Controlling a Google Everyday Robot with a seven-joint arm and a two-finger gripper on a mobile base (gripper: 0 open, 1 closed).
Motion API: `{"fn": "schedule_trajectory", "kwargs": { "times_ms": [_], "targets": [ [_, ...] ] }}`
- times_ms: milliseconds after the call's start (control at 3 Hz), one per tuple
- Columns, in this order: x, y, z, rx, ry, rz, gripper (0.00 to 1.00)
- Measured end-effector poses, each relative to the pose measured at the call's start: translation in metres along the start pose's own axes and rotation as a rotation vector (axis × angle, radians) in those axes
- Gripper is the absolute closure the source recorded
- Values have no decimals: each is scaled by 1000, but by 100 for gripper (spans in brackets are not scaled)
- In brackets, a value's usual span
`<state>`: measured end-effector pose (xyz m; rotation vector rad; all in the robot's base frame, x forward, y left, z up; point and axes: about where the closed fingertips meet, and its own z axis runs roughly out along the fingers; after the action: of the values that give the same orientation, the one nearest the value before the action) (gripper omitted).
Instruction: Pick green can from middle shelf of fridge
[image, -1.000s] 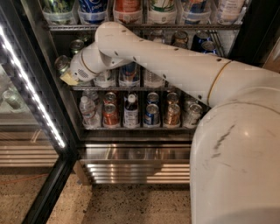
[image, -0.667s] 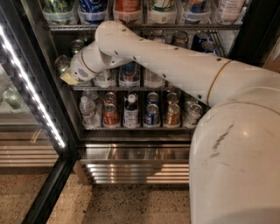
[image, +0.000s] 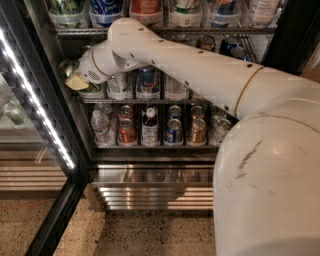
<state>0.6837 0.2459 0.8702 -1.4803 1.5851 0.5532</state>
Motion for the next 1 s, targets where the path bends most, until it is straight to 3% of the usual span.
{"fn": "schedule_trajectory", "kwargs": {
  "times_ms": [1000],
  "targets": [
    [-6,-9,-2,25,-12,-16,100]
  ]
}}
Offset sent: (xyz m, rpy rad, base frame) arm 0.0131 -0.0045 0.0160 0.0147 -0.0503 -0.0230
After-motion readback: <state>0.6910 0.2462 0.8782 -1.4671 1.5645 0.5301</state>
